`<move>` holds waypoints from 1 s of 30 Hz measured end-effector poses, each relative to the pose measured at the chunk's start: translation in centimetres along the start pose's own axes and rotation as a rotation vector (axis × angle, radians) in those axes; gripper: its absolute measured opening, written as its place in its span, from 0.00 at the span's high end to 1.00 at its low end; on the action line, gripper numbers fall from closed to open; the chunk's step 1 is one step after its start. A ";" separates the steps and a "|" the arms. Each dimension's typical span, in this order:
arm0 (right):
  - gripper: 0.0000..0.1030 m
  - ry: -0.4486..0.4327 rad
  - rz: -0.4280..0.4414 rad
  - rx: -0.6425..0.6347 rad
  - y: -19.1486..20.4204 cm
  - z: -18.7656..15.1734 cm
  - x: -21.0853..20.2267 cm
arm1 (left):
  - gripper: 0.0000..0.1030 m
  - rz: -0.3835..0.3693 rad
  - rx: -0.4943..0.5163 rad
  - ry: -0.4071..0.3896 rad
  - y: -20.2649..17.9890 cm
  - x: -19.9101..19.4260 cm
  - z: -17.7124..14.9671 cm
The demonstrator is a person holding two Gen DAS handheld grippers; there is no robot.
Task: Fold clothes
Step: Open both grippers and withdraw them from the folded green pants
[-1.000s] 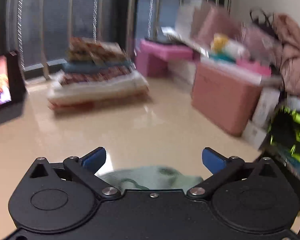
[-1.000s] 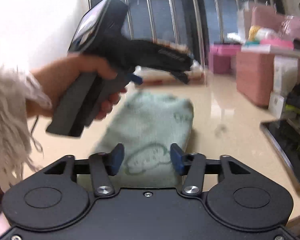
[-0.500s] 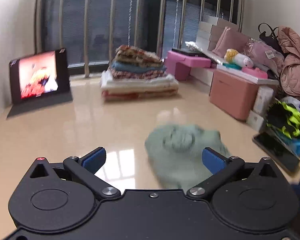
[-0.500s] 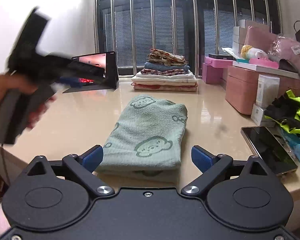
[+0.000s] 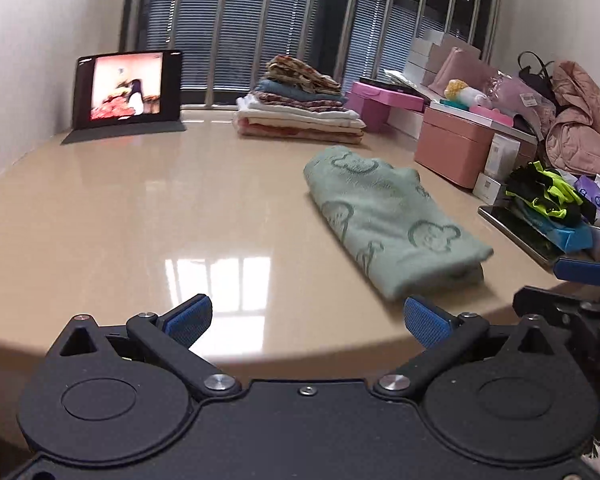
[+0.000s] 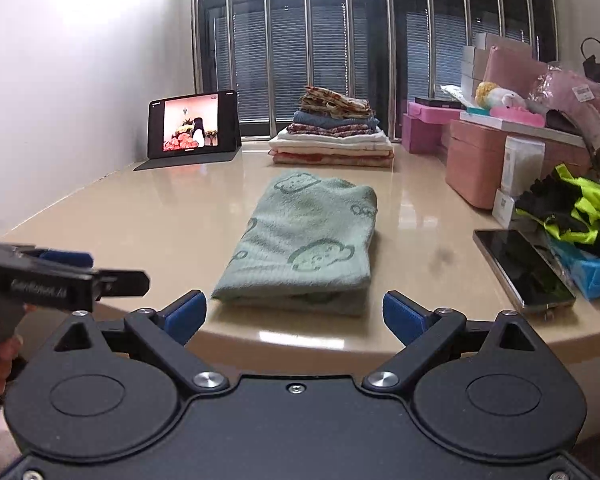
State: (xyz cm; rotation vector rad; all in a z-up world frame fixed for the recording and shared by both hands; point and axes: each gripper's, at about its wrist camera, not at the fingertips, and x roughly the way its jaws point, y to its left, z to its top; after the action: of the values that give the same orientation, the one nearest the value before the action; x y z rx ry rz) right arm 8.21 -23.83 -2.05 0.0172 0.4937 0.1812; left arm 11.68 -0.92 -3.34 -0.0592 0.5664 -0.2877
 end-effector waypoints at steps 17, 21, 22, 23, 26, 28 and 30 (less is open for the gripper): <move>0.06 0.047 -0.012 0.036 -0.2 -1.3 -1.0 | 0.00 0.018 -0.080 0.034 0.9 -2.0 -0.9; 0.06 0.058 -0.015 0.048 -0.5 -1.5 -0.7 | 0.00 0.033 -0.074 0.041 0.8 -1.7 -0.8; 0.06 0.061 -0.015 0.051 -0.6 -1.5 -0.6 | 0.00 0.036 -0.070 0.042 0.7 -1.6 -0.8; 0.06 0.063 -0.016 0.054 -0.7 -1.5 -0.5 | 0.00 0.037 -0.068 0.043 0.6 -1.6 -0.7; 0.06 0.072 -0.018 0.063 -1.0 -1.6 -0.2 | 0.00 0.031 -0.067 0.044 0.5 -1.3 -0.6; 0.06 0.081 -0.018 0.076 -1.3 -1.8 0.1 | 0.00 0.024 -0.066 0.045 0.5 -1.1 -0.5; 0.06 0.091 -0.014 0.096 -1.8 -1.8 0.4 | 0.00 0.019 -0.066 0.050 0.5 -0.8 -0.2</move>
State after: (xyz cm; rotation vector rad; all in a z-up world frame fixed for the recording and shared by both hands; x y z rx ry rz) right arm 7.97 -25.56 -3.94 0.0993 0.5925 0.1446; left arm 11.06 -0.20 -3.21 -0.1107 0.6256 -0.2520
